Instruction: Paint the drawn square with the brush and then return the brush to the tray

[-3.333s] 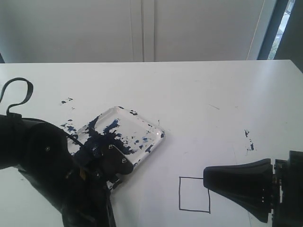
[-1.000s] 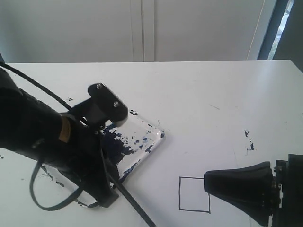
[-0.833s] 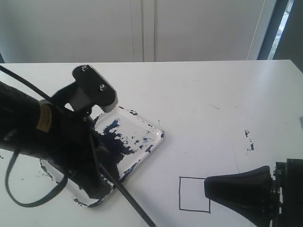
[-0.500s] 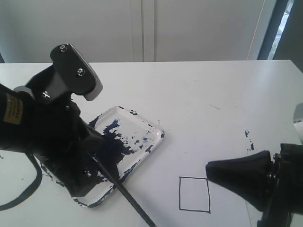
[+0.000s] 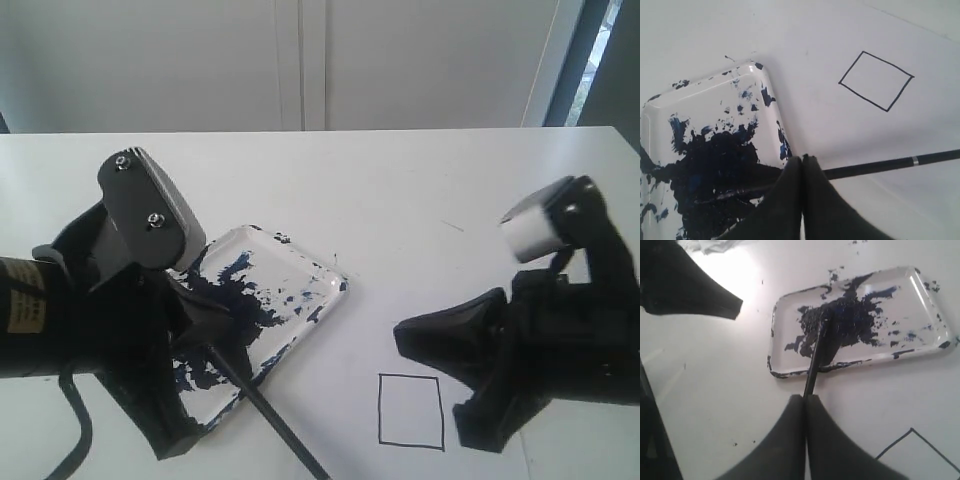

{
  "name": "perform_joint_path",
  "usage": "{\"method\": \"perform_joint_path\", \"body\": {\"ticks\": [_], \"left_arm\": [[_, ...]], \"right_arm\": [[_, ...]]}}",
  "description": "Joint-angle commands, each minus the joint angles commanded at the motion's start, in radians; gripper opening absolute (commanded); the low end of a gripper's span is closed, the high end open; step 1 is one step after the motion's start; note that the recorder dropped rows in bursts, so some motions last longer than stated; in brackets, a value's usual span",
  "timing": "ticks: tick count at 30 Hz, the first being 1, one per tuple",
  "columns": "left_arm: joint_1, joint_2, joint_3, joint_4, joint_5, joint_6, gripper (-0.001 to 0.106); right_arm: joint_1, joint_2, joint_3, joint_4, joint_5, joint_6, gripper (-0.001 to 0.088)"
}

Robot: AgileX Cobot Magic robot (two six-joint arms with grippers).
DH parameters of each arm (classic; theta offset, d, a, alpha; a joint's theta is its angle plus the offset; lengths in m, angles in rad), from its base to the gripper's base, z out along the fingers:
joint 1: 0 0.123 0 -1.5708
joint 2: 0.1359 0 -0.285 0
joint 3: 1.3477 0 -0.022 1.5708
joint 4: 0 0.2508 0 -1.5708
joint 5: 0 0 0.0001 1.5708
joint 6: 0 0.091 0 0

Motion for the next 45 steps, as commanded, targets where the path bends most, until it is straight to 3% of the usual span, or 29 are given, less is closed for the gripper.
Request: {"method": "perform_joint_path", "body": {"ticks": [4,7,11,12,15,19,24,27,30,34,45], "left_arm": [[0.023,0.065,0.016,0.002,-0.132,-0.002,0.000],[0.078,0.143,0.016,0.002,-0.207,-0.006,0.000],[0.260,0.166,-0.022,0.029,-0.200,-0.002,0.000],[0.331,0.157,-0.061,0.058,-0.161,-0.002,0.000],[0.472,0.149,-0.163,0.185,-0.001,0.006,0.000],[0.619,0.073,-0.242,0.189,0.059,-0.029,0.000],[0.653,-0.112,-0.238,0.191,0.170,-0.002,0.000],[0.653,-0.224,-0.221,0.179,0.266,-0.004,0.000],[0.653,-0.314,-0.128,0.154,0.320,-0.007,0.000],[0.653,-0.397,-0.013,0.064,0.370,0.000,0.000],[0.653,-0.616,0.160,-0.046,0.429,0.004,0.000]], "right_arm": [[0.170,0.155,-0.010,0.000,0.190,-0.017,0.0000],[0.195,0.191,-0.042,0.000,0.218,-0.017,0.0000],[0.195,0.191,-0.067,0.000,0.269,-0.017,0.0000],[0.195,0.191,-0.071,0.000,0.269,-0.019,0.0000],[0.195,0.199,-0.071,0.000,0.227,-0.068,0.0000],[0.199,0.231,-0.071,0.000,0.217,-0.068,0.0000],[0.201,0.270,-0.089,0.000,0.183,-0.072,0.0004],[0.218,0.272,-0.106,0.006,0.178,-0.114,0.0152],[0.249,0.272,-0.115,0.026,0.194,-0.114,0.0270],[0.293,0.272,-0.115,0.027,0.205,-0.114,0.0272],[0.415,0.277,-0.115,0.088,0.382,-0.107,0.0272]]}}
